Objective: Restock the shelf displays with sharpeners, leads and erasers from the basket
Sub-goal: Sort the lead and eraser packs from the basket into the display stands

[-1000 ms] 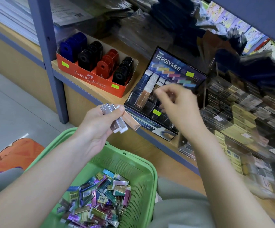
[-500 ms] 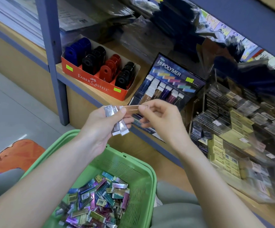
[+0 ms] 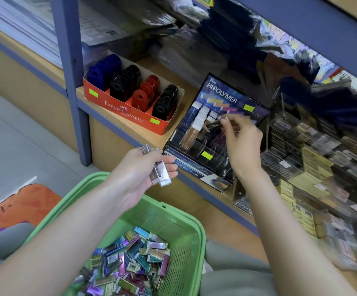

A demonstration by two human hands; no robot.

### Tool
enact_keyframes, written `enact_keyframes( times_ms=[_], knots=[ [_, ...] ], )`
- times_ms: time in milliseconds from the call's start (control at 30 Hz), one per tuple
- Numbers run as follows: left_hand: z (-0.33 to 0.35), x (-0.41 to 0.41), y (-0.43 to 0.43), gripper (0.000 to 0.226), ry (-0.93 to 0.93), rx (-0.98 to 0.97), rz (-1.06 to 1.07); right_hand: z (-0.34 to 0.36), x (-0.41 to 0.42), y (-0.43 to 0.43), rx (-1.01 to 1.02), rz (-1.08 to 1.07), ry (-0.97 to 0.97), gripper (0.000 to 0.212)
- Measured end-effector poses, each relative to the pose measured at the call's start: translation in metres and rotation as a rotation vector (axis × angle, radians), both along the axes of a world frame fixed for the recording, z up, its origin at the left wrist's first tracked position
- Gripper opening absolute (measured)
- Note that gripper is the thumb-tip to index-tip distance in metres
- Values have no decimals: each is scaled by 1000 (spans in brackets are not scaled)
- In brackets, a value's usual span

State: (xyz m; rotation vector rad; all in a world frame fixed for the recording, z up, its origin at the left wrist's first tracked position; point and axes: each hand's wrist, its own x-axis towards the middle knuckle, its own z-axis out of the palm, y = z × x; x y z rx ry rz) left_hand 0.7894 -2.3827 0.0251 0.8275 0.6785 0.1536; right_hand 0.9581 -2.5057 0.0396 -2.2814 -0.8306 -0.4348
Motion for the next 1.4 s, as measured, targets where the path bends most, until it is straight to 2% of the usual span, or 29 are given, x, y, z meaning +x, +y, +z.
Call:
enact_keyframes(
  times_ms=[67,200,300,367,500,633,800,933,1033,1100,1233,1400],
  knots=[
    [1,1,0,11,6,36,-5,0,0,4,-49,38,-20,22],
    [-1,2,0,14,32,98,2,4,-1,11,-113,92,-29,24],
    [-3,0,1,8,45,153,-35,1,3,16,-105,68,32,25],
    [-3,-1,0,5,39,161,-51,-2,4,17,-105,59,63,19],
    [-6,1,2,5,33,138,-44,-2,2,21,-141,64,-8,9],
    [-11,0,3,6,46,156,-31,1,0,22,-222,9,-24,19],
    [-13,3,7,6,53,162,26,3,-26,16,-153,29,-6,17],
    [-13,4,7,10,53,146,81,5,-58,9,-96,169,163,11],
    [-11,4,6,11,36,148,84,11,-76,10,-130,240,439,27],
    [-9,3,6,8,18,155,77,13,-84,10,-135,294,595,21],
    [-6,1,7,6,11,190,67,9,-87,11,-31,333,711,6],
    [-3,-3,9,10,-3,300,-35,15,-83,12,228,268,781,6]
  ],
)
